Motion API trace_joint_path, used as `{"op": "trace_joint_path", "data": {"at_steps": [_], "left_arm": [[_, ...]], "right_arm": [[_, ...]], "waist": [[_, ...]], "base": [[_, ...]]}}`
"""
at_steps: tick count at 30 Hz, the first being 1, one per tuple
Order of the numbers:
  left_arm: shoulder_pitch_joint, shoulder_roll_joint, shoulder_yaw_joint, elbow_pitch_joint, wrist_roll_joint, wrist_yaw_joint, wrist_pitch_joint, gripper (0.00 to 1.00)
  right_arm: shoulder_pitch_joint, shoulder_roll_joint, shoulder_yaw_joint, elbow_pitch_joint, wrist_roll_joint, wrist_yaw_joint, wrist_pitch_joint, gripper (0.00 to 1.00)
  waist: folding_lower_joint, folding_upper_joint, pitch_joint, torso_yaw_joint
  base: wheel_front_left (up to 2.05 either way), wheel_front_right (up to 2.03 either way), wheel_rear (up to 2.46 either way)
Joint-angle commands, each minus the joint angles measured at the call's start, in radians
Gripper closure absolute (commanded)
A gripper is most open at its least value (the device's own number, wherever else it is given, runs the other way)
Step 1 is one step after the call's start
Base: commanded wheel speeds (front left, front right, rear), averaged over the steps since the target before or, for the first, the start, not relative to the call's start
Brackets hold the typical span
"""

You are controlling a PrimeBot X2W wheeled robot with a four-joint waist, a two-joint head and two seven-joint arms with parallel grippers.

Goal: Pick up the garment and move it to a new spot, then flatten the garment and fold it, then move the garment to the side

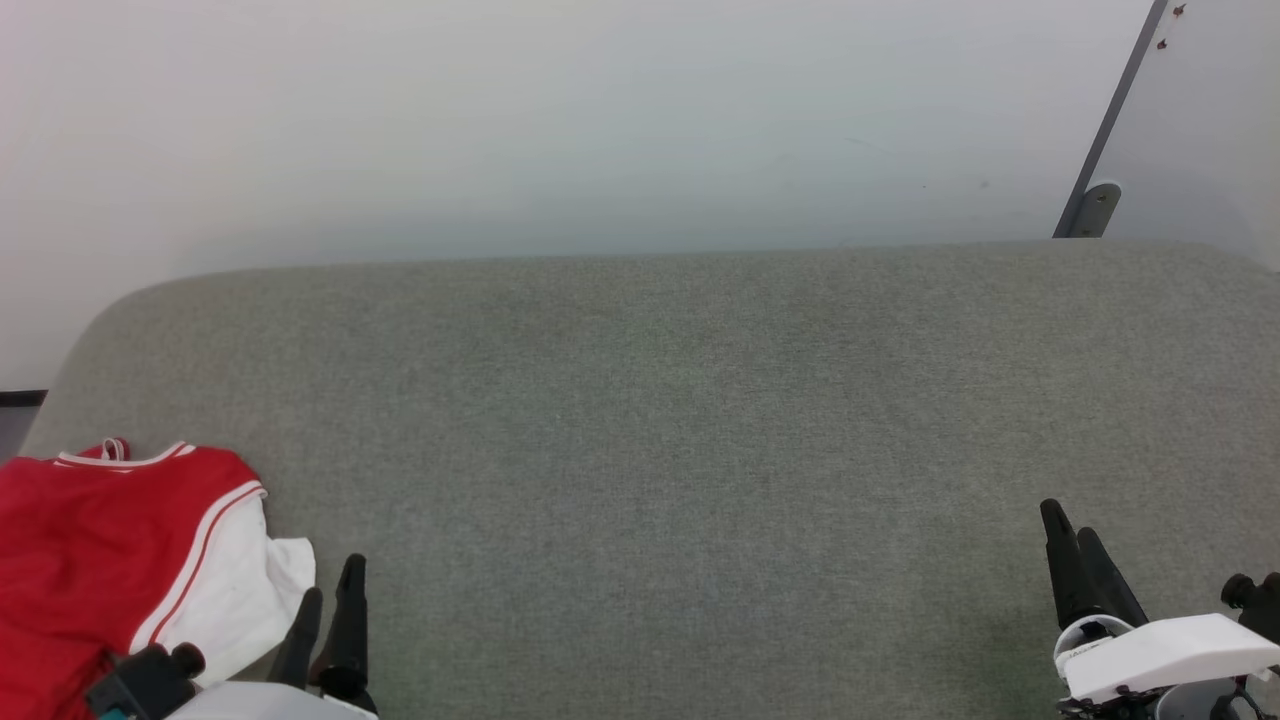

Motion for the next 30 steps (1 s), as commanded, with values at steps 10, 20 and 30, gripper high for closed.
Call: {"op": "trace_joint_path", "data": {"at_steps": [10, 20, 30], "left_arm": [[0.015, 0.025, 0.006, -0.036, 0.147, 0.004, -0.036, 0.00], [0.038, 0.033, 0.019, -0.058, 0.276, -0.005, -0.063, 0.00], [0.062, 0.035, 0.049, -0.079, 0.378, -0.015, -0.088, 0.00]], "right_arm": [[-0.021, 0.008, -0.020, -0.037, -0.175, 0.000, -0.002, 0.00], [-0.012, 0.011, -0.027, -0.060, -0.293, -0.001, -0.007, 0.00], [-0.008, 0.007, -0.032, -0.077, -0.392, -0.001, -0.016, 0.00]], "waist": [[0.0000, -0.0001, -0.003, 0.000], [0.0000, -0.0001, -0.005, 0.000], [0.0000, -0.0001, -0.008, 0.002]], "base": [[0.00, 0.00, 0.00], [0.00, 0.00, 0.00], [0.00, 0.00, 0.00]]}}
